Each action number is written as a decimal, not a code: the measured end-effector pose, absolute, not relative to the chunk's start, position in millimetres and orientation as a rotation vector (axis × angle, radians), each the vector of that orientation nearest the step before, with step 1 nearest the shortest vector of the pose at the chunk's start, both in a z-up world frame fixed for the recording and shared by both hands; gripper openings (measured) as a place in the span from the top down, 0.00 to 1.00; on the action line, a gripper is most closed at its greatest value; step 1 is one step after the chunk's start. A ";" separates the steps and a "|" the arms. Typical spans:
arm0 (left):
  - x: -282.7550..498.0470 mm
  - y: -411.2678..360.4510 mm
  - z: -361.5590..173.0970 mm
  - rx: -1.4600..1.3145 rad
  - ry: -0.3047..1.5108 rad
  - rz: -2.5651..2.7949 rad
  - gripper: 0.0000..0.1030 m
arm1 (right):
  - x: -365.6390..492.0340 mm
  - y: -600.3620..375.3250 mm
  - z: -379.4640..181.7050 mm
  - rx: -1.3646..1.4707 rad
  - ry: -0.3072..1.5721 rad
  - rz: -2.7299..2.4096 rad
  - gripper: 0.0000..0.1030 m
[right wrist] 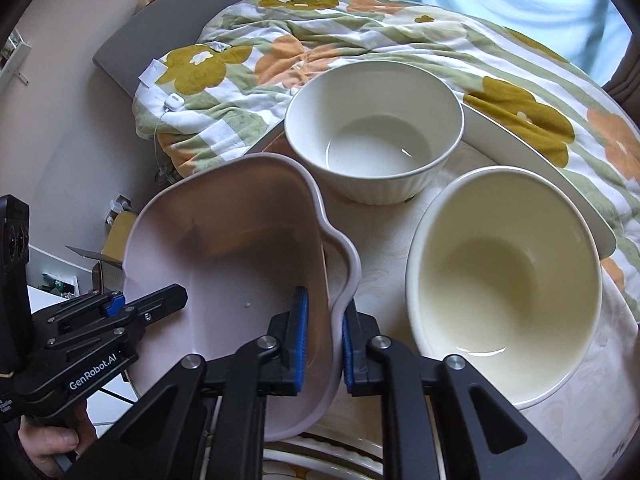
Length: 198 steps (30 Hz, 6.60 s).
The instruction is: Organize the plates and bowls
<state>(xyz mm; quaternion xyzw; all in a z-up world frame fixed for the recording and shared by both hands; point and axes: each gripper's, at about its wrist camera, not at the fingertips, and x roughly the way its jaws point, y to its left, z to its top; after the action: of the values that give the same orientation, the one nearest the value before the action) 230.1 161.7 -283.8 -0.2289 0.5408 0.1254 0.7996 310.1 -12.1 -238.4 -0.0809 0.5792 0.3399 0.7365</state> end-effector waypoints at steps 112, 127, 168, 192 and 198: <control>305.4 28.3 -174.2 -0.370 1.174 0.006 0.03 | 323.3 -180.0 -133.9 0.061 1.144 0.518 0.17; 378.5 35.1 -285.1 -0.404 1.387 -0.071 0.65 | 379.0 -134.7 -237.3 0.121 1.393 0.454 0.70; 348.7 -44.5 -186.7 -0.295 1.270 -0.244 0.81 | 329.5 -214.5 -152.6 0.256 1.203 0.293 0.89; 212.9 -279.5 -184.9 -0.110 1.377 -0.421 0.81 | 162.5 -421.4 -154.3 0.352 1.237 0.111 0.89; 218.8 -297.7 -210.6 -0.009 1.433 -0.444 0.81 | 152.6 -432.5 -178.1 0.410 1.276 0.065 0.89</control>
<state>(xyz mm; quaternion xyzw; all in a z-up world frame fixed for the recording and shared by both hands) 218.8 -297.7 -210.5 -0.0043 0.6513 -0.2017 0.7315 152.6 -432.5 -178.1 0.1898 0.5913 0.0300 0.7833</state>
